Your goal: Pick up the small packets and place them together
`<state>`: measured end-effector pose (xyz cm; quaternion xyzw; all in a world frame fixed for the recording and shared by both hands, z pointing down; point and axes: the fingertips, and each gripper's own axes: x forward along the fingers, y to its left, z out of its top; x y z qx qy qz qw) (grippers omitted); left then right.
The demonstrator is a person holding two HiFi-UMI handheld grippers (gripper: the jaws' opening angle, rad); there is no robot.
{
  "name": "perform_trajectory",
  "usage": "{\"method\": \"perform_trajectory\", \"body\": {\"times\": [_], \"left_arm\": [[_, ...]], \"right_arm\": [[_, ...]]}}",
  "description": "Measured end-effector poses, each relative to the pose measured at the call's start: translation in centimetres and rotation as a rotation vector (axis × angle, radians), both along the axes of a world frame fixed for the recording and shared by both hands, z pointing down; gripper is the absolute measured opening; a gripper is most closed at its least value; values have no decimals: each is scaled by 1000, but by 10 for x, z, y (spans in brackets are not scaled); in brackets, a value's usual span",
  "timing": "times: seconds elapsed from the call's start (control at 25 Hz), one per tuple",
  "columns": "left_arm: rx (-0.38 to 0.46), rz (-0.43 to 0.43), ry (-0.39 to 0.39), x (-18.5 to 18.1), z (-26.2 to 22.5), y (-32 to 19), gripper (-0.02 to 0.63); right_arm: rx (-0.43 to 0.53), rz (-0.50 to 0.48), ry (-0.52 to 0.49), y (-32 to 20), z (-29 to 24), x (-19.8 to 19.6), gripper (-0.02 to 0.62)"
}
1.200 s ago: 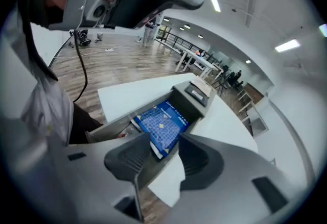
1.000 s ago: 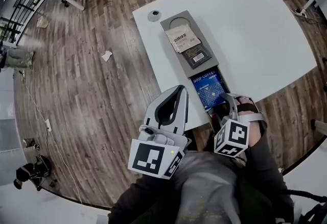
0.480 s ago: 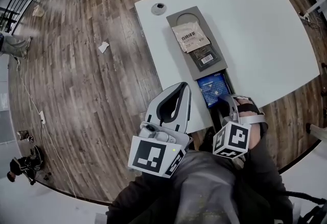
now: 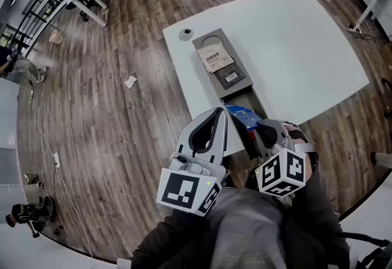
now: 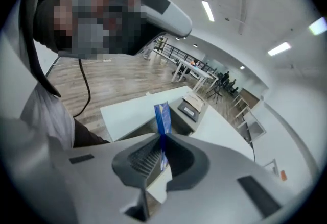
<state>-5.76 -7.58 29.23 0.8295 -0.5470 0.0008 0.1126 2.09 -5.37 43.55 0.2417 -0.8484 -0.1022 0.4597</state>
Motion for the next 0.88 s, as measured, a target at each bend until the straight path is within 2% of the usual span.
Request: {"method": "perform_trajectory", "body": {"times": [0.36, 0.88], "left_arm": [[82, 44, -28, 37, -34, 42, 3], [80, 3, -10, 10, -32, 25, 3]], "right_arm": [[108, 56, -69, 22, -43, 26, 31], [192, 78, -90, -12, -66, 7, 30]]}}
